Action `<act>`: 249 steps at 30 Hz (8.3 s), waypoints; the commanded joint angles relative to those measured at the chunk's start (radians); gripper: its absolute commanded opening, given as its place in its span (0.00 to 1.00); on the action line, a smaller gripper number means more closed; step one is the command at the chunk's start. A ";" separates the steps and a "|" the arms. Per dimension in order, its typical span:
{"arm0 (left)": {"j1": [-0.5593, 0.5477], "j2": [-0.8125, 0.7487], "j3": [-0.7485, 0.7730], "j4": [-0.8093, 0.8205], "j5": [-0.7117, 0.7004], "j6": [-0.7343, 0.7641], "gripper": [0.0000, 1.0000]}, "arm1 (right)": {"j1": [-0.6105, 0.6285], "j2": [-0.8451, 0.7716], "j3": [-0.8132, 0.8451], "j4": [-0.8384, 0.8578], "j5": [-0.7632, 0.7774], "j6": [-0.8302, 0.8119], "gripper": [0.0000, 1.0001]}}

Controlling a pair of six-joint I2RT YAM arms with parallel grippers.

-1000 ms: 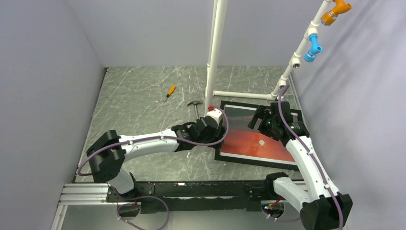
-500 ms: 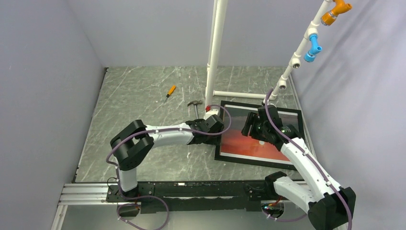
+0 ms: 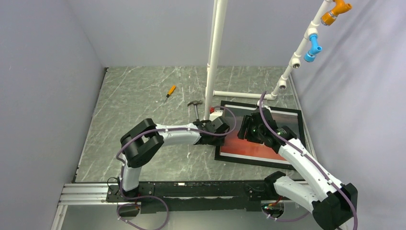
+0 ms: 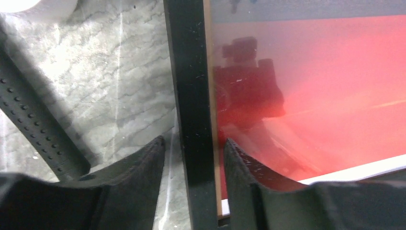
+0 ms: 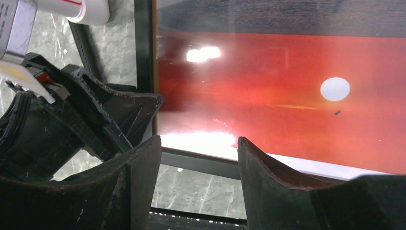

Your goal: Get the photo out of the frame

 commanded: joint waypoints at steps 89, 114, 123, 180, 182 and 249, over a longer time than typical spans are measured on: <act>0.069 -0.403 -0.003 -0.100 0.328 -0.020 0.00 | 1.150 0.826 0.229 -0.250 1.173 -0.057 0.15; 0.107 -1.192 -0.237 -0.259 -0.088 0.099 0.75 | 1.187 0.409 0.507 -0.196 1.248 -0.307 0.00; 0.107 -1.268 -0.305 -0.258 -0.080 0.091 0.76 | 1.183 0.273 0.483 0.465 1.191 -0.792 0.00; 0.110 -0.918 -0.392 0.012 0.262 0.016 0.83 | 0.607 -0.020 0.544 0.272 1.307 -0.113 0.00; 0.110 -0.895 -0.407 0.009 0.280 -0.051 0.83 | 0.606 -0.043 0.549 0.049 1.312 0.138 0.00; 0.112 -0.493 -0.665 0.473 0.293 -0.269 0.94 | 0.605 -0.819 0.062 -0.789 0.841 1.103 0.18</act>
